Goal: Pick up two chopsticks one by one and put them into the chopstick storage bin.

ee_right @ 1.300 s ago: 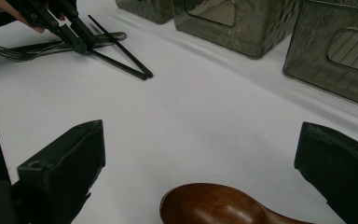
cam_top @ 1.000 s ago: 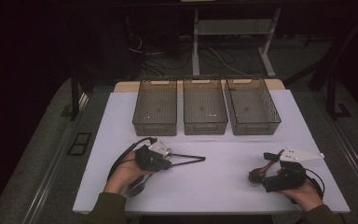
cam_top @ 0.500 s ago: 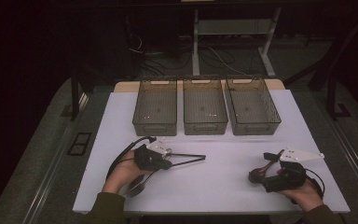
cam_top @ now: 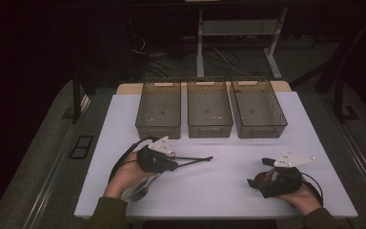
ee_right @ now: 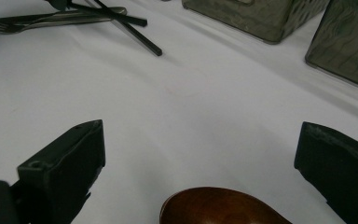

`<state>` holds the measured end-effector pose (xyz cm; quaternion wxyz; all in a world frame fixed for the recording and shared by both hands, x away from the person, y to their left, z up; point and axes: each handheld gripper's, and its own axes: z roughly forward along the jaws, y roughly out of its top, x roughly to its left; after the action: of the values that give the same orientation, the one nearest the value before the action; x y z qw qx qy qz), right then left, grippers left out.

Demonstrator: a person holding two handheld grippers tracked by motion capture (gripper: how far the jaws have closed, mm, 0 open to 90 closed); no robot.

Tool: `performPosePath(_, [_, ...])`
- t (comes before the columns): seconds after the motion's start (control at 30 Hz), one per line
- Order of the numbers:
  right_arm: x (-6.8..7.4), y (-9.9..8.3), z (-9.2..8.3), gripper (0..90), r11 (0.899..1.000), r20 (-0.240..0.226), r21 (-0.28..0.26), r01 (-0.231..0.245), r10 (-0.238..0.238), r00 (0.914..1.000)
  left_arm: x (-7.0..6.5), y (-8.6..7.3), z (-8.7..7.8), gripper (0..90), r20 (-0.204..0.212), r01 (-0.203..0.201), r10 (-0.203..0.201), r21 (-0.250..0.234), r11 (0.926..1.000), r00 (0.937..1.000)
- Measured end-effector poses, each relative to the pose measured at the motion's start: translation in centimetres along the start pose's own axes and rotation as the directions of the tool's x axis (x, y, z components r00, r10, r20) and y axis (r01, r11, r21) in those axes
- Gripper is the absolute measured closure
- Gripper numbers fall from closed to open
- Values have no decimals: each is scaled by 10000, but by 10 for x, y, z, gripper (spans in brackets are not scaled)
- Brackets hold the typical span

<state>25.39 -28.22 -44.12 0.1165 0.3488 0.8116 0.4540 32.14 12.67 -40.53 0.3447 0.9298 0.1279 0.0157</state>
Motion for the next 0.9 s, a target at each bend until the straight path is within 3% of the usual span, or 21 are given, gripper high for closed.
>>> performPosePath(0.1, [-1, -1, 1, 22, 9999, 122, 82, -84, 83, 9999, 0, 3, -4, 854, 70, 72, -70, -234, 9997, 10000])
performPosePath(0.3, [-7, -3, -1, 22, 9995, 255, 78, -299, 297, 9992, 2, 7, -10, 854, -94, 572, -579, -604, 9965, 9983])
performPosePath(0.53, [-6, -3, -2, 22, 9999, 222, -7, -165, 165, 9996, 4, 10, -21, 854, -400, 1026, -1074, -1075, 9889, 9934])
performPosePath(0.9, [-7, -2, -4, 22, 9996, 190, -127, -244, 246, 9995, 7, 16, -30, 854, -1083, 1933, -2128, -1661, 9670, 9711])
